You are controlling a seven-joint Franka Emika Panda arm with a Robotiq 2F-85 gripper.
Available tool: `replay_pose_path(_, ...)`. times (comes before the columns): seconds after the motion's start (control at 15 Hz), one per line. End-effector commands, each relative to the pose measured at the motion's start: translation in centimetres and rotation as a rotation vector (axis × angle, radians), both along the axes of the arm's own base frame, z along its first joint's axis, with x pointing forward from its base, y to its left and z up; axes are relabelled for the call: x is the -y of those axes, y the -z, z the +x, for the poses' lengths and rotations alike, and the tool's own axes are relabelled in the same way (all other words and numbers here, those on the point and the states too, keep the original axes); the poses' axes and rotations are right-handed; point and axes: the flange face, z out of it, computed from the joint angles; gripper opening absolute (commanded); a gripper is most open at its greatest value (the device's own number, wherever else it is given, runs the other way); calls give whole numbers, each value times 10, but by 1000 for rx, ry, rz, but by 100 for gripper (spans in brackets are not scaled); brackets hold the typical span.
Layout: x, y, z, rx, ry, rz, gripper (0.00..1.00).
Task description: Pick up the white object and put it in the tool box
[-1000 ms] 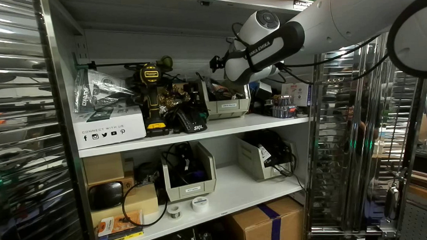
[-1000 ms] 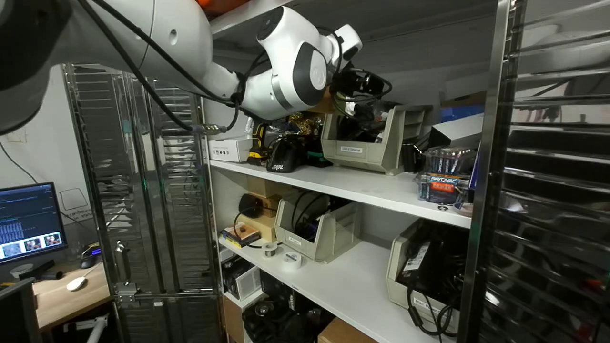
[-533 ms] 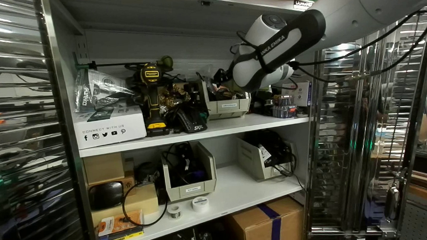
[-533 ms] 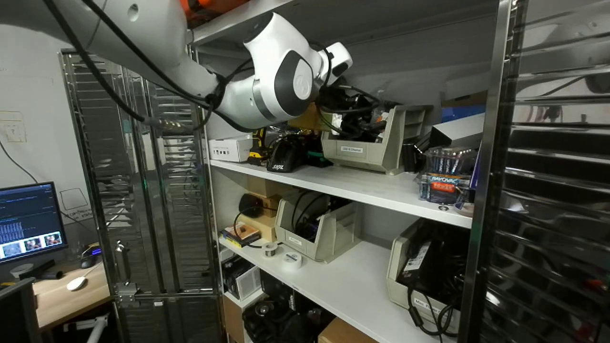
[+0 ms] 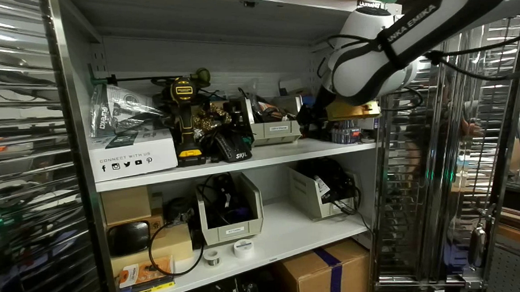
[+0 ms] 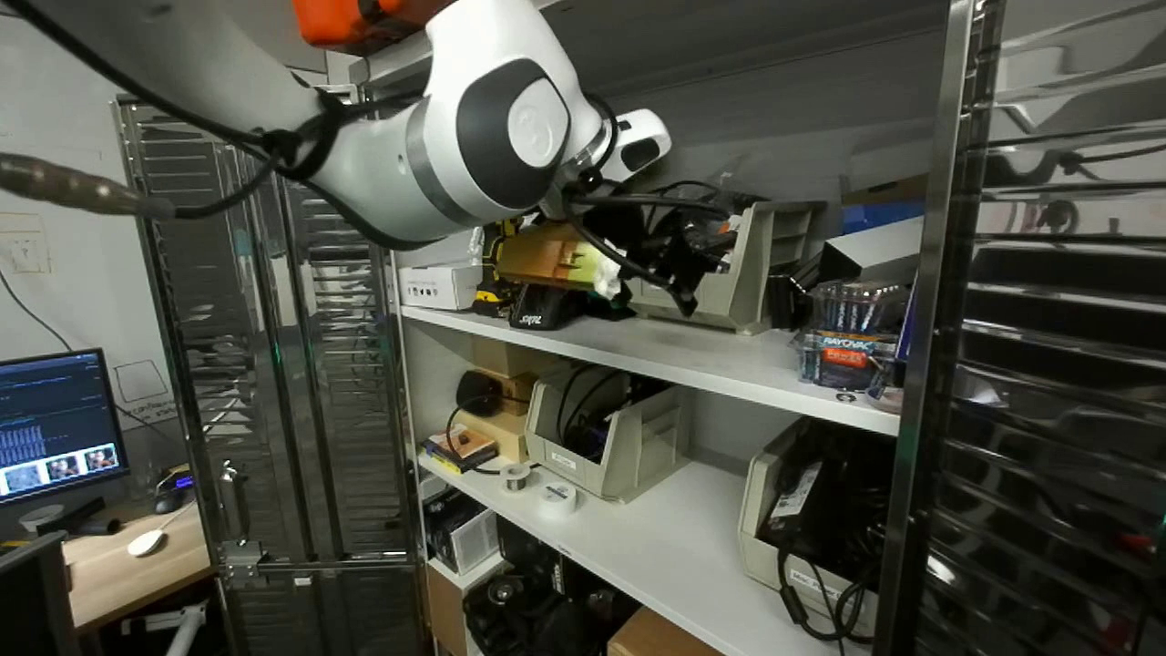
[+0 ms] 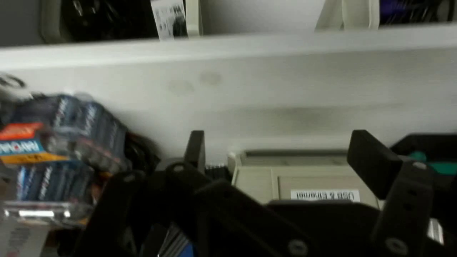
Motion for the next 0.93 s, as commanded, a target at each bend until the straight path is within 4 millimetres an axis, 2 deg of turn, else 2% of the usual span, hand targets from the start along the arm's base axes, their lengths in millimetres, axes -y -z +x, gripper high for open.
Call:
replay_pose_path(0.0,5,-11,-75,-173,-72,31,100)
replay_pose_path(0.47,29,-24,-209,-644,-154,160,100)
replay_pose_path(0.73,45,-45,-271,-898,-161,254,100)
replay_pose_path(0.8,44,-29,-247,-852,-136,217,100)
replay_pose_path(0.87,45,-33,-255,-860,-135,225,100)
